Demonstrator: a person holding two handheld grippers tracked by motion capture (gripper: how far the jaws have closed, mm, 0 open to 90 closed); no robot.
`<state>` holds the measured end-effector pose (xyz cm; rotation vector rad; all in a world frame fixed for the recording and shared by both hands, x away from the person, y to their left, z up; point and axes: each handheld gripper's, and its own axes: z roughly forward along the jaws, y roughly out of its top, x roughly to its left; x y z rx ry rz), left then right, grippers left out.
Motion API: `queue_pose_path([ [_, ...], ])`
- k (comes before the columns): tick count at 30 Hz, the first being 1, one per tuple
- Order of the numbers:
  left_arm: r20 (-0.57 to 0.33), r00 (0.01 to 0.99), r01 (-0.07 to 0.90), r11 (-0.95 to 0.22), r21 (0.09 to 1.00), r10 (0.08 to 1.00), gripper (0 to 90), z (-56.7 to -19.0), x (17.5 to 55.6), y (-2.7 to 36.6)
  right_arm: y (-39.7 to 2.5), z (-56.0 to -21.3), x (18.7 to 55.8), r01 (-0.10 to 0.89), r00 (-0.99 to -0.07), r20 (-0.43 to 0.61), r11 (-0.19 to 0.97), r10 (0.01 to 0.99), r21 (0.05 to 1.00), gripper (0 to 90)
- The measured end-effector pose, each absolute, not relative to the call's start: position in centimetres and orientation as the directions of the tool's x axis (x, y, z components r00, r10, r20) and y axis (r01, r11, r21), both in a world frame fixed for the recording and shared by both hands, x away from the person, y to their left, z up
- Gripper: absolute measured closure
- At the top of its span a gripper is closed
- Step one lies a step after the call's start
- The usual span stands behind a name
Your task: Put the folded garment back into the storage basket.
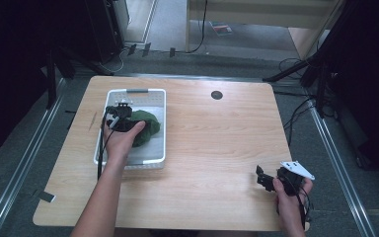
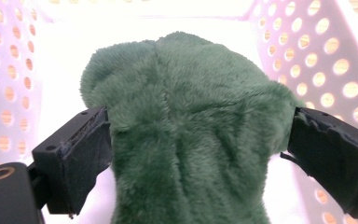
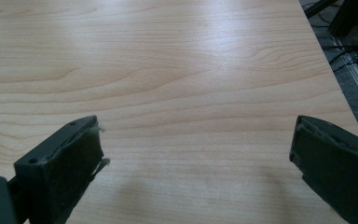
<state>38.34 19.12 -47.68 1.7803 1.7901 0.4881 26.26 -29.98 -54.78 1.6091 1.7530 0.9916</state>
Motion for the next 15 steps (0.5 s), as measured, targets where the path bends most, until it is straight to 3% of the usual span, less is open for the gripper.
queue_pose_path([
  [15, -0.201, 0.123, 0.656, 0.073, 0.752, 0.972, 2.8, -44.8, 34.4, 20.8, -30.0, -54.8, 26.3, 0.578, -0.126, 0.079, 0.009, 0.989, 0.816, 2.5],
])
